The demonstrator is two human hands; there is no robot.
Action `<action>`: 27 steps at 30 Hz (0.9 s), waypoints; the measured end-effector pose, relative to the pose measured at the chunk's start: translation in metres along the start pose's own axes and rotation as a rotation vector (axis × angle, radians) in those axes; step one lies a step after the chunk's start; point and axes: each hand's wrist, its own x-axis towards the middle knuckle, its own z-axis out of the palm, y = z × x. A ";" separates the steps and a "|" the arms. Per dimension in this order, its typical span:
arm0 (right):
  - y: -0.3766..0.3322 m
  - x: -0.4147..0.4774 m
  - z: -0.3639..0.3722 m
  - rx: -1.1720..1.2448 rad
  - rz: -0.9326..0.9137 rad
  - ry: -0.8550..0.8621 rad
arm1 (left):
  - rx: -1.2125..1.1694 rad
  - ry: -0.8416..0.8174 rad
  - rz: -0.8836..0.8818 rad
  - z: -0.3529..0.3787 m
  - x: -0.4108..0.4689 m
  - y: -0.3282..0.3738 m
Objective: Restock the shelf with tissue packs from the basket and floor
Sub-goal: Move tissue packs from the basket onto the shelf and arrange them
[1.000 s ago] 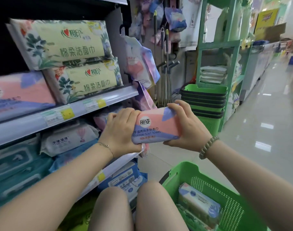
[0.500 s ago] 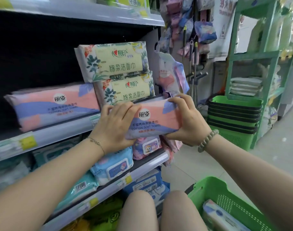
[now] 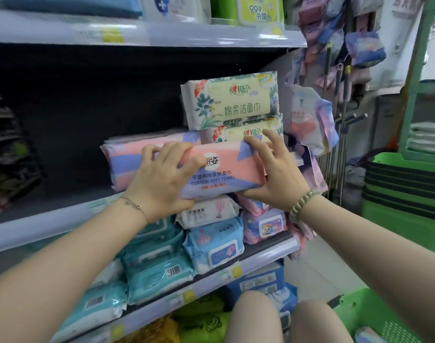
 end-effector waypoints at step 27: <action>-0.072 0.060 0.081 -0.153 -0.348 0.196 | 0.193 -0.088 -0.129 -0.006 -0.028 -0.079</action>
